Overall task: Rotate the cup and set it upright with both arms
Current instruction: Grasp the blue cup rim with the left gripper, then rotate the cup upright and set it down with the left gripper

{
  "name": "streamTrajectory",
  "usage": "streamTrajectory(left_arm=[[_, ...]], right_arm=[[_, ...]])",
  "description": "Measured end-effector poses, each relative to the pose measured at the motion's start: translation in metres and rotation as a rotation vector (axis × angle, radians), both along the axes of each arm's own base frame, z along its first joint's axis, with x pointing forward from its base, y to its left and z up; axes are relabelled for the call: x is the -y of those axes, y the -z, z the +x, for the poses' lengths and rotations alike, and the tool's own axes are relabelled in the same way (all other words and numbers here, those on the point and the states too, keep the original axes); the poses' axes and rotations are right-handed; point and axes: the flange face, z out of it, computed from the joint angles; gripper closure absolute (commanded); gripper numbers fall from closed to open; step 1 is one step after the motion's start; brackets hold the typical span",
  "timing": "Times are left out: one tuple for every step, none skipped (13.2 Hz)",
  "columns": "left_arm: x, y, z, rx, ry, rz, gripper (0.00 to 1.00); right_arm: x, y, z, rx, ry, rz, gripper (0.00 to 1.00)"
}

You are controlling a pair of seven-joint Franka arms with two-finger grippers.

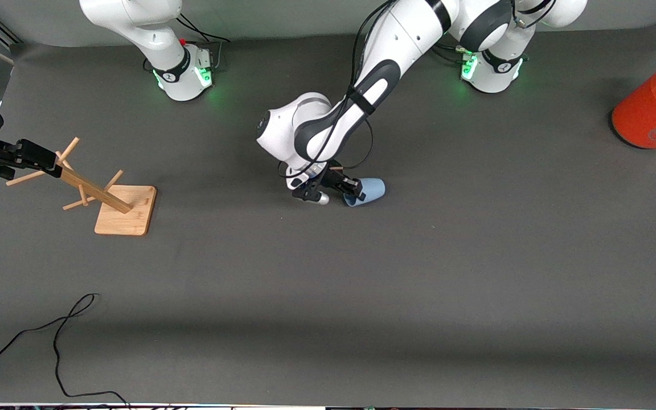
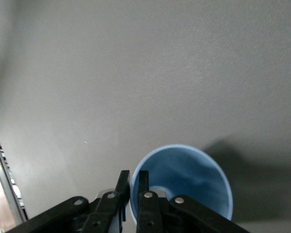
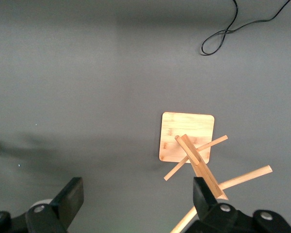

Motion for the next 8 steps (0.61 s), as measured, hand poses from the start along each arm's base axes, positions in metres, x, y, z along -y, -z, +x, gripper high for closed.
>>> streamTrajectory(left_arm=[[-0.005,-0.009,0.005,-0.004,-0.009,0.019,1.0],[-0.011,-0.025,0.012,0.004,-0.031,0.027,1.0],[-0.018,-0.049,0.024,0.012,-0.066,0.011,1.0],[-0.029,-0.08,0.039,0.006,-0.118,-0.044,1.0],[-0.042,-0.117,0.055,-0.007,-0.185,-0.129,1.0],[-0.06,-0.159,0.074,-0.01,-0.261,-0.241,1.0],[-0.082,-0.2,0.094,0.007,-0.333,-0.36,1.0],[-0.103,-0.235,0.11,0.039,-0.386,-0.467,1.0]], right_arm=[[0.0,0.0,0.0,0.0,0.0,0.0,0.0],[0.0,0.0,0.0,0.0,0.0,0.0,0.0],[0.0,0.0,0.0,-0.001,0.0,0.0,0.0],[0.0,0.0,0.0,-0.001,0.0,0.0,0.0],[0.0,0.0,0.0,-0.001,0.0,0.0,0.0],[0.0,0.0,0.0,-0.001,0.0,0.0,0.0],[0.0,0.0,0.0,-0.001,0.0,0.0,0.0],[0.0,0.0,0.0,-0.001,0.0,0.0,0.0]])
